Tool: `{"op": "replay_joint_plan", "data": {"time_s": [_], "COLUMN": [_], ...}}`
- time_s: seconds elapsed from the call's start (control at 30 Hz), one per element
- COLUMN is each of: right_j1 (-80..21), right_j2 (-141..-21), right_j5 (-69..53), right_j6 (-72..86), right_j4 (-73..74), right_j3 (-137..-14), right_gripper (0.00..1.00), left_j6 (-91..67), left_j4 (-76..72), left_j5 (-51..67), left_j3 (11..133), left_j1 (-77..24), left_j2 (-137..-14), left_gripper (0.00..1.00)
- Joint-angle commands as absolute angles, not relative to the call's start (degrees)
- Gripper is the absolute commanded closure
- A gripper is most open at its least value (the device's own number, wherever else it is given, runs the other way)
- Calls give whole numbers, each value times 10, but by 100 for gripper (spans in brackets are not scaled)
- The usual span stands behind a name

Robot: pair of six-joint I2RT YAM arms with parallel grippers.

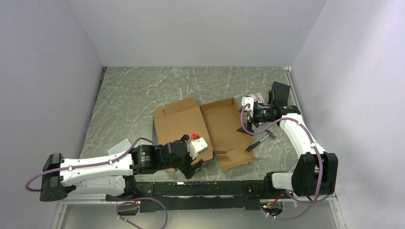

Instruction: Fold the paper box

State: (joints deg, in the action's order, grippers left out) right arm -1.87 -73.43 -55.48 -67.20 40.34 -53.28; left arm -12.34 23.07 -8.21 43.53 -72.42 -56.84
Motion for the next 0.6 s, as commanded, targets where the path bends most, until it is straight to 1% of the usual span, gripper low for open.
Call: {"op": "replay_joint_plan", "data": {"time_s": [0.0, 0.1, 0.17, 0.27, 0.37, 0.47, 0.57], "right_j1": [-21, -21, -28, -73, -111, -146, -173], "right_j2": [-740, -772, -834, -943, -1033, -1118, -1191], "right_j5": [-560, -543, -518, -464, -424, -377, -344], "right_j6": [-714, -747, -782, -822, -815, -821, -820], "right_j4": [411, 419, 455, 556, 590, 619, 641], "right_j3": [-539, -589, -665, -813, -932, -1030, -1111], "right_gripper": [0, 0, 0, 1, 2, 3, 7], "left_j6": [-125, -145, -155, -156, -161, -178, -202], "left_j4": [272, 280, 264, 206, 164, 181, 198], "left_j5": [-185, -250, -270, -265, -249, -253, -262], "left_j3": [457, 455, 443, 416, 391, 380, 372], "left_j1": [-783, -791, -791, -790, -789, -789, -788], "left_j2": [-595, -602, -585, -537, -491, -459, -440], "left_gripper": [9, 7, 7, 6, 6, 6, 6]}}
